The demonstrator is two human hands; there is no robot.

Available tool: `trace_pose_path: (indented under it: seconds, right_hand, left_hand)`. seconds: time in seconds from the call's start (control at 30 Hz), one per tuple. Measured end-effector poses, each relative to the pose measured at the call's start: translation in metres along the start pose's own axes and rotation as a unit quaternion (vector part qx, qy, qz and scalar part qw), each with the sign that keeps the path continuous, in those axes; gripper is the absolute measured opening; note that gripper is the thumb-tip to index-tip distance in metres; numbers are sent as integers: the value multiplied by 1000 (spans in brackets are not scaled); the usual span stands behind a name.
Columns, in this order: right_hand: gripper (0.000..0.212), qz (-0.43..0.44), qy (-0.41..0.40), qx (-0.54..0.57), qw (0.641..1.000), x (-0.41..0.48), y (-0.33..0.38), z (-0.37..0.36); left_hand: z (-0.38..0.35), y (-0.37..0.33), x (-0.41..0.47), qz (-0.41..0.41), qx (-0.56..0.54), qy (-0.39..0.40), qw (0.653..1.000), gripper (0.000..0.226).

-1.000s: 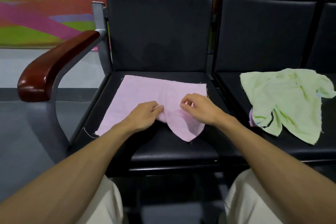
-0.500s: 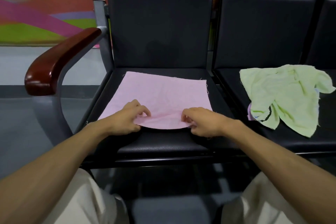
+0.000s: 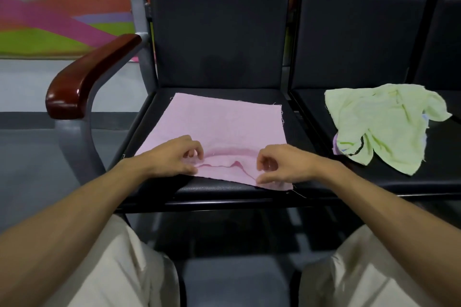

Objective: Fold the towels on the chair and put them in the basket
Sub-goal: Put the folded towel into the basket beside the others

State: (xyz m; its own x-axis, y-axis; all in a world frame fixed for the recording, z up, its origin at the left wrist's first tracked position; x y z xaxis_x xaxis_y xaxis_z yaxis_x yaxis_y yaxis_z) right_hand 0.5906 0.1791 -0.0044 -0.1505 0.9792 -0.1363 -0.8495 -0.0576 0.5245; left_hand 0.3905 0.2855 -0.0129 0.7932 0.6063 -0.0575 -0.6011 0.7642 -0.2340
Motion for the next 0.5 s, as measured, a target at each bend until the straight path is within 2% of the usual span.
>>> trace_pose_path:
  seconds: [0.07,0.2,0.3,0.43,0.5]
  right_hand:
    - [29,4,17,-52,998,3,0,-9]
    - [15,-39,23,-90,995,7,-23,6]
    - [12,-77,7,-120,990,7,-43,25]
    - [11,-122,-36,-139,982,9,-61,41]
    - [15,-116,-36,-159,980,7,-58,40]
  left_hand:
    - [-4,3,1,-3,10,17,1000,19]
    - [-11,8,6,4,-4,23,1000,19]
    - [-13,-6,18,-18,-10,3,1000,21]
    - [-10,-16,28,-29,35,-34,998,11]
    - [-6,-16,24,-27,49,-49,997,7]
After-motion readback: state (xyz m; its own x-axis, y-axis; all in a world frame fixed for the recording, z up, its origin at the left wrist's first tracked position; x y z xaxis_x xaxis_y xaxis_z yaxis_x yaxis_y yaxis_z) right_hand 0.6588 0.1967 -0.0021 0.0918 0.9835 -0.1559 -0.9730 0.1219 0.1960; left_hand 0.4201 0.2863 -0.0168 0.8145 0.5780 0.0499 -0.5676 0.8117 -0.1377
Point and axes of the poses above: each hand's wrist, its own x-axis towards the middle knuckle, its own z-axis out of the back of the hand, y = z × x, the point moved 8 cm from there along x, towards the middle knuckle, and after that the axes turned 10 degrees about x, right-handed, at the moved point
